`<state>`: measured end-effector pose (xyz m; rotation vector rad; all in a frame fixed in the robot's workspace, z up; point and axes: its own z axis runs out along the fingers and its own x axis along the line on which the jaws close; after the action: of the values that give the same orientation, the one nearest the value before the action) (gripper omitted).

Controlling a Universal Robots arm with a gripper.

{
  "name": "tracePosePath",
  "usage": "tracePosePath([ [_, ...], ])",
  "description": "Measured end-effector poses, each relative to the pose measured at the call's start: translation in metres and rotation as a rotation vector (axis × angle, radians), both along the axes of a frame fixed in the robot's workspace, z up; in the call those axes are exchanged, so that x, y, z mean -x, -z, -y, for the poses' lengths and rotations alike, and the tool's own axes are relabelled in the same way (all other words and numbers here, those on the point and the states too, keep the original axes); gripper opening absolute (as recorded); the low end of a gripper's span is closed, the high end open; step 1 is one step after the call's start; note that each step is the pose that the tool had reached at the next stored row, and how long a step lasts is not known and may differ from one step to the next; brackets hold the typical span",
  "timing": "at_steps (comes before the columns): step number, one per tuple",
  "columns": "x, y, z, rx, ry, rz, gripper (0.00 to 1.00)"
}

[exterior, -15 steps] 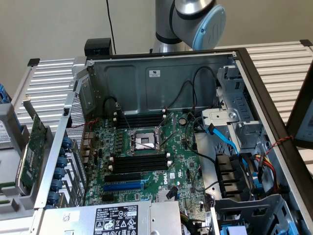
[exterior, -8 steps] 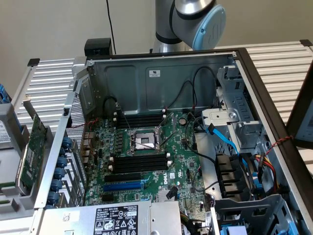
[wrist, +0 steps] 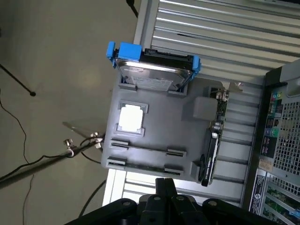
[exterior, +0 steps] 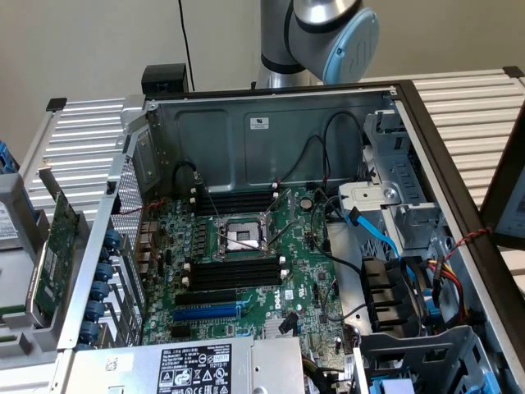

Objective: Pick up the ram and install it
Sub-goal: 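Pick up the ram and move it above insertion slot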

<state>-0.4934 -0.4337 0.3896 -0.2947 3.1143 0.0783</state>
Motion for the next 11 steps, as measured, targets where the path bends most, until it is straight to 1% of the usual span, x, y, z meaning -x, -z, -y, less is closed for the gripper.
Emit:
tracePosePath([
  [11, 0.0, 0.0007, 0.0, 0.0001, -0.199, 0.0, 0.11],
])
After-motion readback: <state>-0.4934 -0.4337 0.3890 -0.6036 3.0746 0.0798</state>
